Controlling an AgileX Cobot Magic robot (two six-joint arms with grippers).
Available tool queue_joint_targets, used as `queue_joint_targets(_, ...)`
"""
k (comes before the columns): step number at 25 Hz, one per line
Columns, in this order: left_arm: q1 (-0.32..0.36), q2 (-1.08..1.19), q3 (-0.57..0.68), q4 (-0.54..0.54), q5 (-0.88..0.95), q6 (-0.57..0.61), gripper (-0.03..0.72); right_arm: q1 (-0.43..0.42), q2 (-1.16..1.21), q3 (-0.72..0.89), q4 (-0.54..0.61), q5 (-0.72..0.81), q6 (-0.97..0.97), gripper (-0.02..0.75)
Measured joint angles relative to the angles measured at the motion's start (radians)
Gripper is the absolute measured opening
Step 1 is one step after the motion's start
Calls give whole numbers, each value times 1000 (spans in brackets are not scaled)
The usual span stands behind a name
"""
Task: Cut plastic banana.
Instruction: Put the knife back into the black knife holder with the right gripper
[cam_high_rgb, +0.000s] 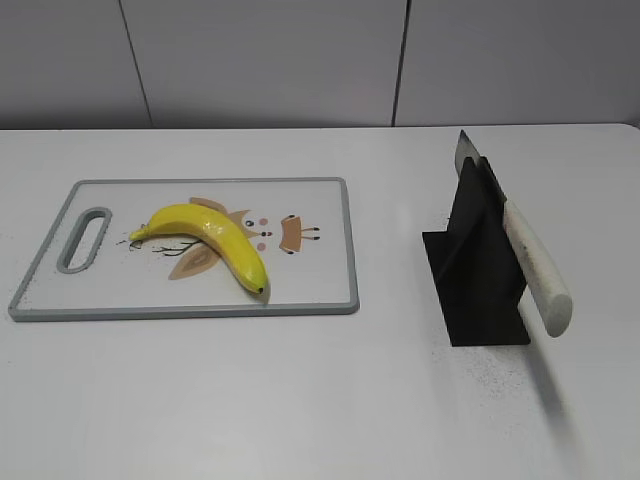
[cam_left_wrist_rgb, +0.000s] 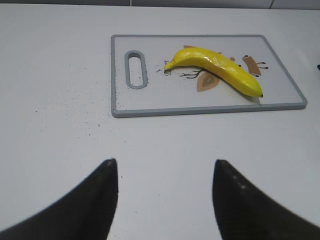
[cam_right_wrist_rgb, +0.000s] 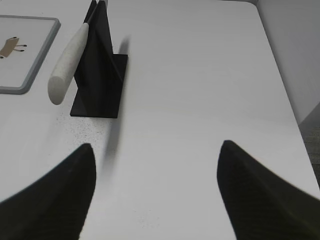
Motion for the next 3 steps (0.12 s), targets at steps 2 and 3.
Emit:
queue_joint_targets(2,0,0,0,0,0,0,589,0,0,0,0,0,5,572)
queue_joint_targets(3,0,0,0,0,0,0,589,0,0,0,0,0,5,572)
